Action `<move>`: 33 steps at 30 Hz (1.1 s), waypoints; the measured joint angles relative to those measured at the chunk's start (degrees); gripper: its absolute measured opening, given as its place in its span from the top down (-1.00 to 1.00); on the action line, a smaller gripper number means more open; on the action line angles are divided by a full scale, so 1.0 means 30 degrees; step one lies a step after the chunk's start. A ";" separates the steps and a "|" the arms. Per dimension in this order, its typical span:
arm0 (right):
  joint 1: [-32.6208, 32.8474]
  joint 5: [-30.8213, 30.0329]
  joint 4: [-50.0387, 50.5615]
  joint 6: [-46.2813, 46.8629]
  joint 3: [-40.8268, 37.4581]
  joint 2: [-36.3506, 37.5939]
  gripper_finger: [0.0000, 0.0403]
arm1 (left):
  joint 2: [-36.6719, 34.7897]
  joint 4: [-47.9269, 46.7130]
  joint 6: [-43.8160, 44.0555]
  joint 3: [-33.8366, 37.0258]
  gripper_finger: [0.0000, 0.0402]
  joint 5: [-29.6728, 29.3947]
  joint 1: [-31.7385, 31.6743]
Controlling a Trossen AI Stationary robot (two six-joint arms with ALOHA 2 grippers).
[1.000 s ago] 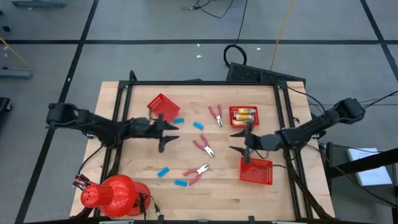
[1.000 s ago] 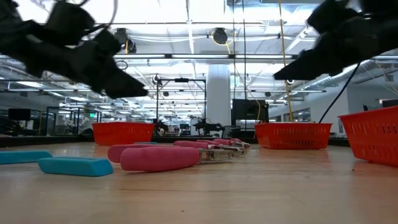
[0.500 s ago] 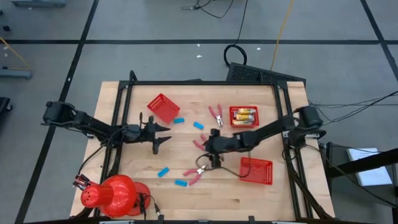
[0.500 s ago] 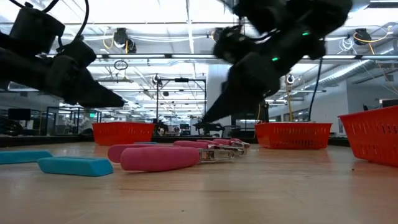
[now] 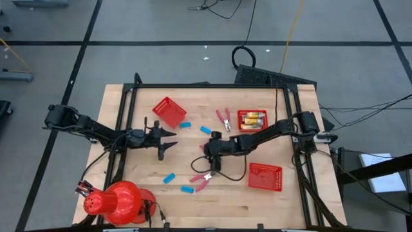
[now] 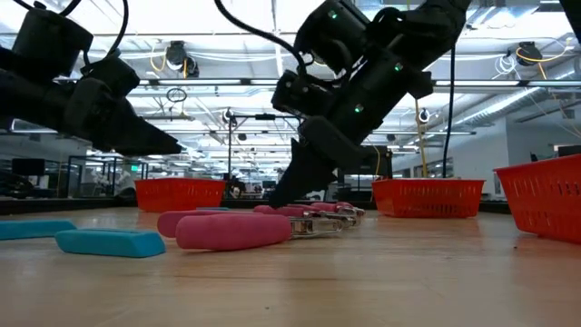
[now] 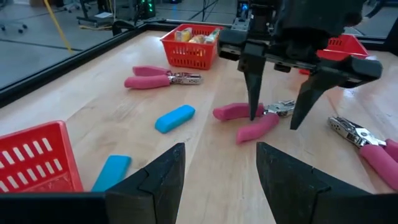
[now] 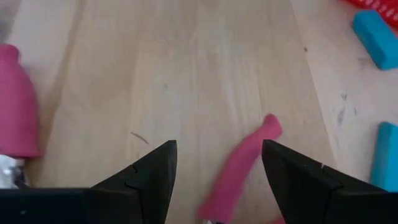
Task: Pick & Place School Supplies
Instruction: Put the center pink hole puncher into the bottom red bin
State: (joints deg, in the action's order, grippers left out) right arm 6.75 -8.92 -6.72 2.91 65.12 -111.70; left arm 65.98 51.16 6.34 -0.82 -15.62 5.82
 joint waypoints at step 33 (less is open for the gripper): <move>0.0506 -0.0330 -0.1055 0.0359 -0.0350 -0.1311 0.82 | 0.0000 0.0030 0.0147 0.0000 0.00 -0.0236 0.0000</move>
State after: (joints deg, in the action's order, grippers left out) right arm 8.27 -9.91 -9.89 3.98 64.07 -115.63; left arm 65.98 51.25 6.78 -0.82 -16.33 5.82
